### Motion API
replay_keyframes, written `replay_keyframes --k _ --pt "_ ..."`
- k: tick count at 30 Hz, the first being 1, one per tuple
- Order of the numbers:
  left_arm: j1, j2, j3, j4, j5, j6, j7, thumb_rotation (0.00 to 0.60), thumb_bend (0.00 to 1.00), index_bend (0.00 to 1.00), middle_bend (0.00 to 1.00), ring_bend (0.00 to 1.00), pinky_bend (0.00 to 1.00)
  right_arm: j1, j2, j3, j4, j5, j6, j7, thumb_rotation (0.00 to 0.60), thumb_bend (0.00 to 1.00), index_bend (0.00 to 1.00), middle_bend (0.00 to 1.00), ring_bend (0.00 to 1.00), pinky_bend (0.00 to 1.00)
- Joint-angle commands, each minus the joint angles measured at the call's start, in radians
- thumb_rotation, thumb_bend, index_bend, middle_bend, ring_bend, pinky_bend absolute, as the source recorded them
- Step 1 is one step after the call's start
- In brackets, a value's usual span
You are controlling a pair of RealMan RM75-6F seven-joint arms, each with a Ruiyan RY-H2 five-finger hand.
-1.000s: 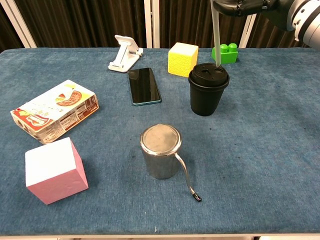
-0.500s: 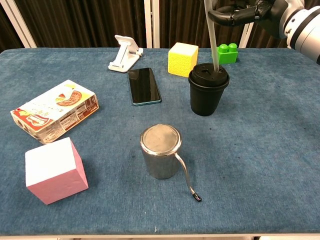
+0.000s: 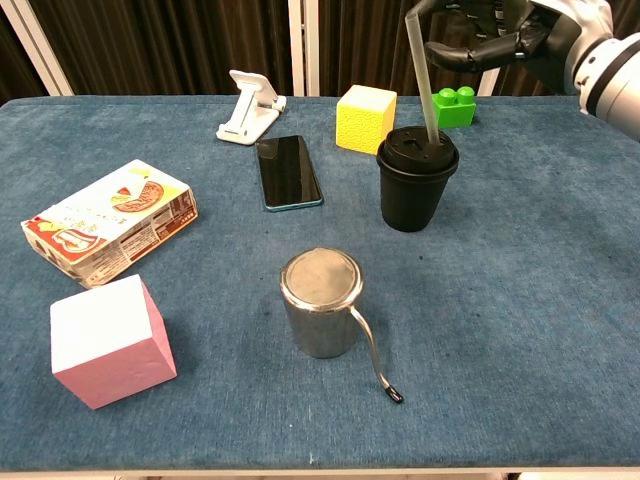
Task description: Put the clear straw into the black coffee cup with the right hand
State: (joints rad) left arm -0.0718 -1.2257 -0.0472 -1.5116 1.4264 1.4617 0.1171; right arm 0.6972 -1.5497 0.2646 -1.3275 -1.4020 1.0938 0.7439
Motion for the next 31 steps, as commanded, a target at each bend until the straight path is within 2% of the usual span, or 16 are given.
replay_keyframes --k 1,3,8,13,17,20,23,26,31 --pt "-0.001 -0.001 0.000 0.000 0.001 0.000 0.000 0.600 0.00 0.00 0.00 0.00 0.00 -0.007 0.008 -0.005 -0.008 -0.006 0.008 0.004 0.600 0.44 0.27 0.24 0.00 0.02" --pt "-0.003 -0.001 -0.001 0.000 0.004 0.000 0.000 0.600 0.00 0.00 0.00 0.00 0.00 -0.017 0.020 -0.005 -0.019 -0.015 0.026 0.008 0.600 0.42 0.23 0.23 0.00 0.01" --pt "-0.007 0.001 -0.004 -0.002 0.005 -0.002 -0.001 0.600 0.00 0.00 0.00 0.00 0.00 -0.059 0.087 -0.012 -0.064 -0.035 0.081 -0.014 0.600 0.42 0.22 0.22 0.00 0.01" --pt "-0.014 0.000 -0.007 0.001 0.008 -0.006 -0.007 0.600 0.00 0.00 0.00 0.00 0.00 -0.151 0.194 -0.047 -0.103 -0.068 0.200 -0.170 0.600 0.42 0.22 0.22 0.00 0.07" --pt "-0.017 -0.003 -0.008 0.004 0.012 -0.007 -0.011 0.600 0.00 0.00 0.00 0.00 0.00 -0.237 0.286 -0.095 -0.153 -0.097 0.277 -0.254 0.600 0.42 0.22 0.22 0.01 0.12" --pt "-0.019 -0.005 -0.008 0.006 0.011 -0.008 -0.013 0.600 0.00 0.00 0.00 0.00 0.00 -0.309 0.346 -0.146 -0.168 -0.114 0.331 -0.376 0.600 0.42 0.20 0.22 0.03 0.14" --pt "-0.018 -0.007 -0.008 0.007 0.011 -0.007 -0.016 0.600 0.00 0.00 0.00 0.00 0.00 -0.378 0.378 -0.190 -0.189 -0.118 0.382 -0.521 0.600 0.42 0.12 0.20 0.02 0.12" --pt "-0.017 -0.009 -0.008 0.008 0.009 -0.006 -0.017 0.600 0.00 0.00 0.00 0.00 0.00 -0.438 0.403 -0.230 -0.231 -0.110 0.411 -0.637 0.600 0.42 0.03 0.14 0.00 0.03" --pt "-0.017 -0.012 -0.008 0.009 0.008 -0.005 -0.020 0.600 0.00 0.00 0.00 0.00 0.00 -0.484 0.447 -0.268 -0.295 -0.094 0.390 -0.663 0.600 0.42 0.00 0.07 0.00 0.00"
